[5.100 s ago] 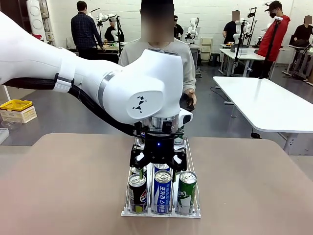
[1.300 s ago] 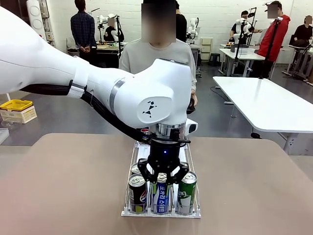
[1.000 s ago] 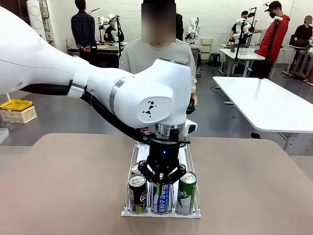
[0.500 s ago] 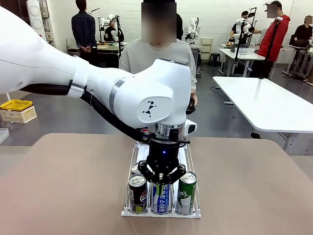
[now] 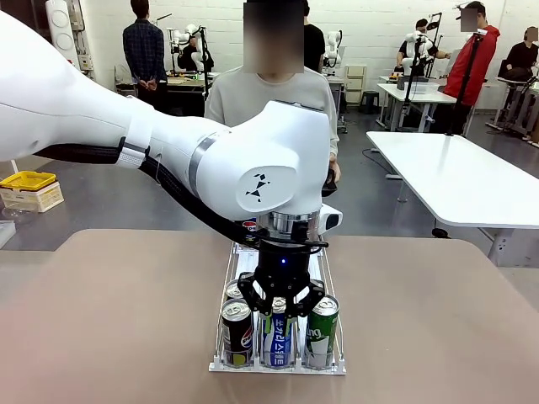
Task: Retrieve and hand over the desired beverage to the person.
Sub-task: Pick up another can of the same type that the person held from the Automatic Can Dispenser.
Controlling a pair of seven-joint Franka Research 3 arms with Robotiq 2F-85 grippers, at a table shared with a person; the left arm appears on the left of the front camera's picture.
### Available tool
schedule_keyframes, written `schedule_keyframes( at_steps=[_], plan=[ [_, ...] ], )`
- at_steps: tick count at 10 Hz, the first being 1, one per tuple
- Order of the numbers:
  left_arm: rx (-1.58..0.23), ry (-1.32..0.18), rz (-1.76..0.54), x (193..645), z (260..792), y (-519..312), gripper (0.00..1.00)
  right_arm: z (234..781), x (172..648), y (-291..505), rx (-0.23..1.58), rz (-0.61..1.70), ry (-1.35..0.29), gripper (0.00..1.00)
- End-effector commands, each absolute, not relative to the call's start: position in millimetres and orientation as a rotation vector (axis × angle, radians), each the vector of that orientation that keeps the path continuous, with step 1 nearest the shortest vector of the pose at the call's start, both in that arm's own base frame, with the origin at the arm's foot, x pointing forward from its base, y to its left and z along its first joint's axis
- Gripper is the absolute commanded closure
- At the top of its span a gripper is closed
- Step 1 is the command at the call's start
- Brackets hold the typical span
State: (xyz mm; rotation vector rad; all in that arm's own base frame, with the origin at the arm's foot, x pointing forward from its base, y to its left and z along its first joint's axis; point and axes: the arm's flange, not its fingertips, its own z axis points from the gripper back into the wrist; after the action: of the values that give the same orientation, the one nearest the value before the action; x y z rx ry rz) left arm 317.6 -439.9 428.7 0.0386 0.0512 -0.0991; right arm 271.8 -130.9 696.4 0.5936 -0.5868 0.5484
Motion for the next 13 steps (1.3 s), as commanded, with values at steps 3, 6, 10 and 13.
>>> schedule_keyframes(
  at_steps=[3,6,10,13],
  plan=[
    [0.052,0.035,-0.119,315,429,-438,0.00,696,273,-130,0.619,0.565,-0.599,0.00],
    [0.059,-0.001,-0.106,318,428,-439,0.00,696,273,-130,0.619,0.565,-0.599,0.00],
    [0.040,-0.072,-0.076,328,425,-436,0.00,696,273,-130,0.619,0.565,-0.599,0.00],
    [0.037,-0.073,-0.061,334,420,-434,0.00,696,273,-130,0.619,0.565,-0.599,0.00]
  ],
)
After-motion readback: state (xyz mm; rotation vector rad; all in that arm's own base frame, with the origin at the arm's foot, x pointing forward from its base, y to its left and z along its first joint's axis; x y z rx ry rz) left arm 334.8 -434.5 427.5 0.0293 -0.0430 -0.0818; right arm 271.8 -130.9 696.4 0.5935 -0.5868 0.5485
